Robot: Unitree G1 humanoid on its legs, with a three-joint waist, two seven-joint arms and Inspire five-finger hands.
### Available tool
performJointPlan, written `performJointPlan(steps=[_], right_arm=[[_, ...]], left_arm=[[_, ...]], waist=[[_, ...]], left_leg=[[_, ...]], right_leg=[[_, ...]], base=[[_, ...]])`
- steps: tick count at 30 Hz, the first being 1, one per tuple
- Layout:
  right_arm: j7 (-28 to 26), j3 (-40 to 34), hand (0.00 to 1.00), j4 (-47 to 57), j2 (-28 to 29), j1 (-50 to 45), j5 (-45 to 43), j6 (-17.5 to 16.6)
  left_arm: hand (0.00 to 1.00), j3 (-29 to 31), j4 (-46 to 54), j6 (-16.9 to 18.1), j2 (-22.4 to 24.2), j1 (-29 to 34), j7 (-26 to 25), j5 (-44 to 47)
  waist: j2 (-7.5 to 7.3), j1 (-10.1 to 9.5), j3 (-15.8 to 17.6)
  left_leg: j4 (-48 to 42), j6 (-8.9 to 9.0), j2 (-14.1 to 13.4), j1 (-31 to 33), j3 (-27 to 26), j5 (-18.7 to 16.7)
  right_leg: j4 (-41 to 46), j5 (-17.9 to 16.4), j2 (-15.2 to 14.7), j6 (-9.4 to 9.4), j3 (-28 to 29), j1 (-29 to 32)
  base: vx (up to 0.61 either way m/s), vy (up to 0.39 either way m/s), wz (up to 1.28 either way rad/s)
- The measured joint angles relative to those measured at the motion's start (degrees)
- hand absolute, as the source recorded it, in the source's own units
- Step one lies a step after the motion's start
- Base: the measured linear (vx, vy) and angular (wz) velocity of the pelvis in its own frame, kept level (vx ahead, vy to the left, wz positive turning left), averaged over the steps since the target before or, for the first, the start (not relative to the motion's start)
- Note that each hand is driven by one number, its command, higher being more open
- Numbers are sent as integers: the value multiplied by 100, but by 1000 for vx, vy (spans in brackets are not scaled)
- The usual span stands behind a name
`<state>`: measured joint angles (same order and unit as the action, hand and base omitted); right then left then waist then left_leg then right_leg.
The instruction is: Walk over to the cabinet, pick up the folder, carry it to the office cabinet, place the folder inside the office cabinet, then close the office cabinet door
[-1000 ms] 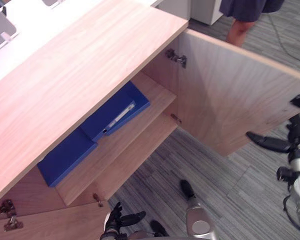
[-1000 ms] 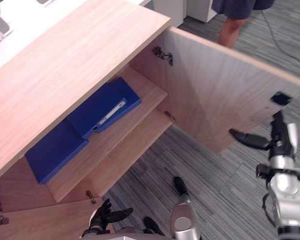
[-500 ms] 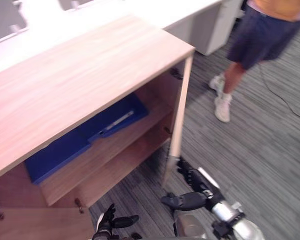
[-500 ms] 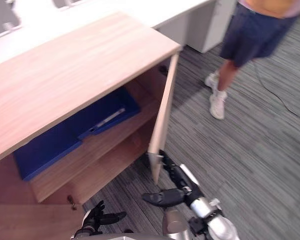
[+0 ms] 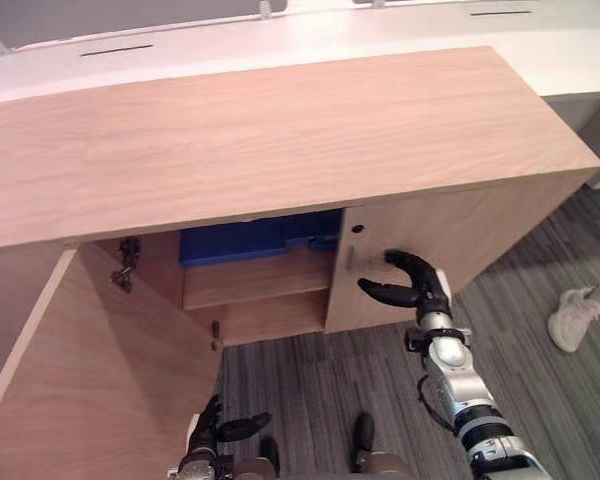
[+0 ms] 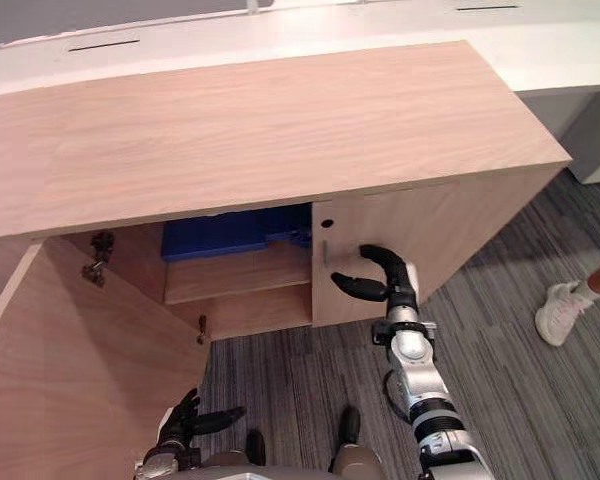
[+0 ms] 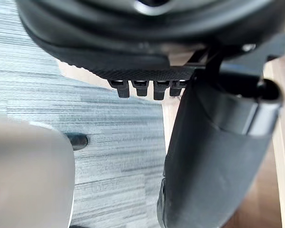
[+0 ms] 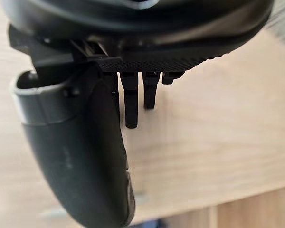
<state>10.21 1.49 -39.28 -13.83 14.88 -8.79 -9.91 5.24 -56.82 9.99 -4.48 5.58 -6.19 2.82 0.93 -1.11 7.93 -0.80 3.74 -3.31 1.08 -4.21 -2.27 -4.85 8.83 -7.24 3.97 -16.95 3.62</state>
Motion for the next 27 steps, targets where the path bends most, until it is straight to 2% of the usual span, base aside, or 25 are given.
performJointPlan(steps=[4,10,12,13,14,15,17,19,22,25,26,27], right_arm=[[5,-2,100,-13,105,-83,3,74],[-261,-100,100,265,624,-1510,182,65],[-336,-269,100,56,802,-1884,219,108],[-362,-488,100,-202,929,-2177,218,148],[-363,-499,100,-214,933,-2186,218,150],[-365,-605,100,-362,976,-2303,216,192],[-350,-693,100,-610,987,-2423,213,206],[-349,-773,100,-642,1000,-2424,209,206],[-251,-921,100,-828,997,-2214,205,194],[-111,-1120,100,-988,971,-1837,208,192],[-90,-1153,100,-970,987,-1745,210,190],[-89,-1215,100,-916,987,-1719,211,186]], left_arm=[[100,57,33,-48,-4,0,-4,67],[100,248,45,-97,-49,8,-12,110],[100,242,35,-117,-67,31,-9,173],[100,237,43,-124,-81,48,-4,177],[100,236,45,-124,-82,47,-4,178],[100,224,110,-115,-103,41,1,231],[100,222,270,-94,-119,69,-6,502],[100,227,328,-83,-117,76,-8,702],[100,240,584,-17,-71,95,-51,1103],[100,389,963,106,70,417,-96,1456],[100,476,1033,127,106,482,-83,1520],[100,597,1039,115,131,577,-81,1561]], waist=[[-17,-47,10],[-196,-46,19],[-204,30,24],[-201,108,24],[-201,110,24],[-220,125,24],[-311,73,-22],[-337,57,-39],[-263,16,14],[-174,-103,67],[-204,-108,125],[-207,-112,135]], left_leg=[[208,17,-6,-63,98,154],[297,35,-41,-167,128,123],[106,35,-55,-151,195,-4],[-125,46,-89,-87,339,-126],[-134,50,-92,-83,349,-130],[-241,64,-103,24,481,-155],[-354,71,-28,240,836,-141],[-356,117,65,427,1155,-23],[-302,244,129,797,1575,463],[437,307,107,741,1231,1407],[292,245,86,746,890,1209],[-262,154,103,759,420,781]], right_leg=[[0,-34,12,-5,-78,-6],[68,-213,35,61,-98,-92],[501,-460,-27,77,-110,-16],[1096,-711,-73,91,165,129],[1123,-719,-74,93,187,135],[1362,-806,-77,73,446,233],[1426,-1005,-133,92,640,236],[1263,-1155,-206,110,487,132],[964,-1129,-202,111,-171,-34],[993,-1146,-239,-29,-569,-41],[1011,-1140,-338,-68,-739,-4],[1077,-1143,-424,-70,-813,-11]], base=[[-36,-36,15],[19,-8,4],[72,26,21],[79,56,29],[78,75,49],[57,73,61],[52,49,85],[5,-31,100],[-72,-89,125],[-172,-93,90],[-161,-5,51],[-134,-5,57]])
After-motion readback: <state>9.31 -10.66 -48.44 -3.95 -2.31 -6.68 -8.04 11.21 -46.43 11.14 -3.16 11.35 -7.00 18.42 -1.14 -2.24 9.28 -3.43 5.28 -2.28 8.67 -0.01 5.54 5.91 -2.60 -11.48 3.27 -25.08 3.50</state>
